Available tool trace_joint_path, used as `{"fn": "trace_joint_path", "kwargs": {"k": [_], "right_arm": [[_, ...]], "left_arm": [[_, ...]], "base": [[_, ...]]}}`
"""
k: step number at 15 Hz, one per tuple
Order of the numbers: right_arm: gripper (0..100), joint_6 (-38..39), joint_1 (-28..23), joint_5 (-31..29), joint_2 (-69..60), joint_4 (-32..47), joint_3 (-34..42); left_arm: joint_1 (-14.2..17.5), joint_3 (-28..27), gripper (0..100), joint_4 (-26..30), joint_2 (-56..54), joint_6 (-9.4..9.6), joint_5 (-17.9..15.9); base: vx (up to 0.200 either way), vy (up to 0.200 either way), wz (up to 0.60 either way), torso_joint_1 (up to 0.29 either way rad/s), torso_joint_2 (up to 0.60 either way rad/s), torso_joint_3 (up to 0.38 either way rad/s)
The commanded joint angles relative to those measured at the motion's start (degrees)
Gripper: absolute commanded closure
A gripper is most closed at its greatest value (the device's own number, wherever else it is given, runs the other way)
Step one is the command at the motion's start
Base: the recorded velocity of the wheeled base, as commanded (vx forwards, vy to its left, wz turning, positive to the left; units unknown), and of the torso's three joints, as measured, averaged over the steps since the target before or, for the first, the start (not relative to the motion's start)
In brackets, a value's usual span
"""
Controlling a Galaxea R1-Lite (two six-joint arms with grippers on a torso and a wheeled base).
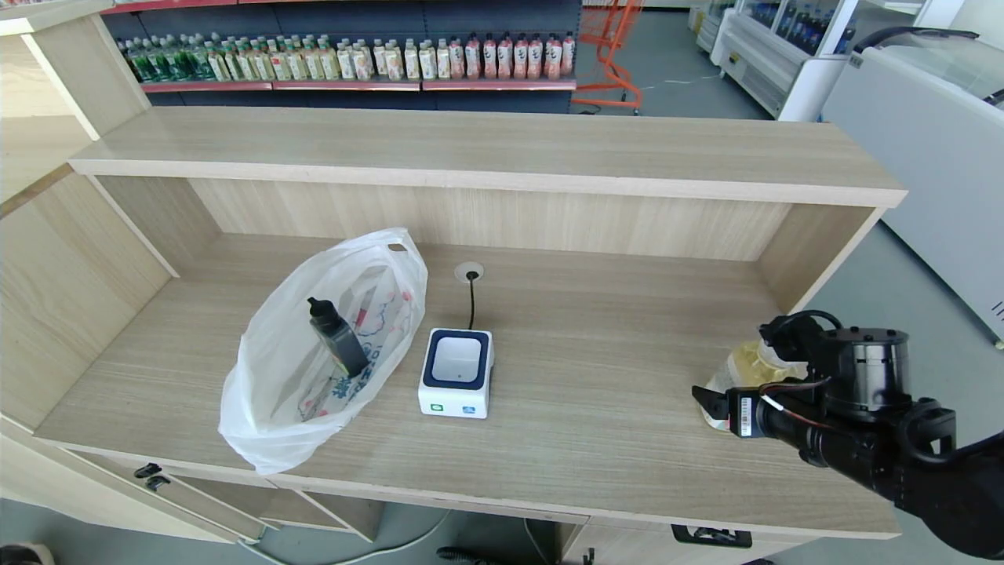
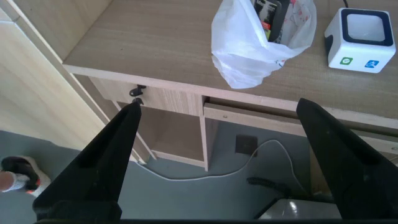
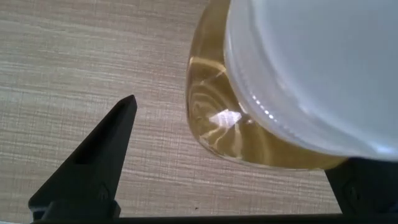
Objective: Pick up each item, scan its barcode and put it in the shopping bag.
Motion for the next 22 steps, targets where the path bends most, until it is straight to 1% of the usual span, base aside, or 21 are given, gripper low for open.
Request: {"fn": "trace_joint_path", "kwargs": {"k": [1, 4, 6, 9, 10, 13, 14, 22], "right_arm": [[0, -0.4, 0.4, 1.2, 2.5, -1.2, -0.5], [0, -1.5, 1.0, 2.3, 5.9, -6.2, -2.4], [0, -2.7, 1.0, 2.7, 6.7, -7.2, -2.7], [0, -7.6, 1.0, 3.5, 7.9, -9.4, -4.5], [0, -7.6, 1.0, 3.5, 7.9, -9.4, -4.5], [0, -8.4, 1.0, 6.5, 8.5, -12.5, -4.9], [100, -8.3, 1.0, 7.2, 8.7, -13.7, -4.4], [100, -10.2, 1.8, 7.1, 10.0, -16.1, -3.7]], "left_arm": [[0.0, 0.0, 0, 0.0, 0.1, -0.01, 0.0], [0.0, 0.0, 0, 0.0, 0.1, -0.01, 0.0], [0.0, 0.0, 0, 0.0, 0.1, -0.01, 0.0], [0.0, 0.0, 0, 0.0, 0.1, -0.01, 0.0], [0.0, 0.0, 0, 0.0, 0.1, -0.01, 0.0], [0.0, 0.0, 0, 0.0, 0.1, -0.01, 0.0], [0.0, 0.0, 0, 0.0, 0.1, -0.01, 0.0], [0.0, 0.0, 0, 0.0, 0.1, -0.01, 0.0]], "base": [[0.000, 0.000, 0.00, 0.000, 0.00, 0.000], [0.000, 0.000, 0.00, 0.000, 0.00, 0.000], [0.000, 0.000, 0.00, 0.000, 0.00, 0.000], [0.000, 0.000, 0.00, 0.000, 0.00, 0.000], [0.000, 0.000, 0.00, 0.000, 0.00, 0.000], [0.000, 0.000, 0.00, 0.000, 0.00, 0.000], [0.000, 0.000, 0.00, 0.000, 0.00, 0.000], [0.000, 0.000, 0.00, 0.000, 0.00, 0.000]]}}
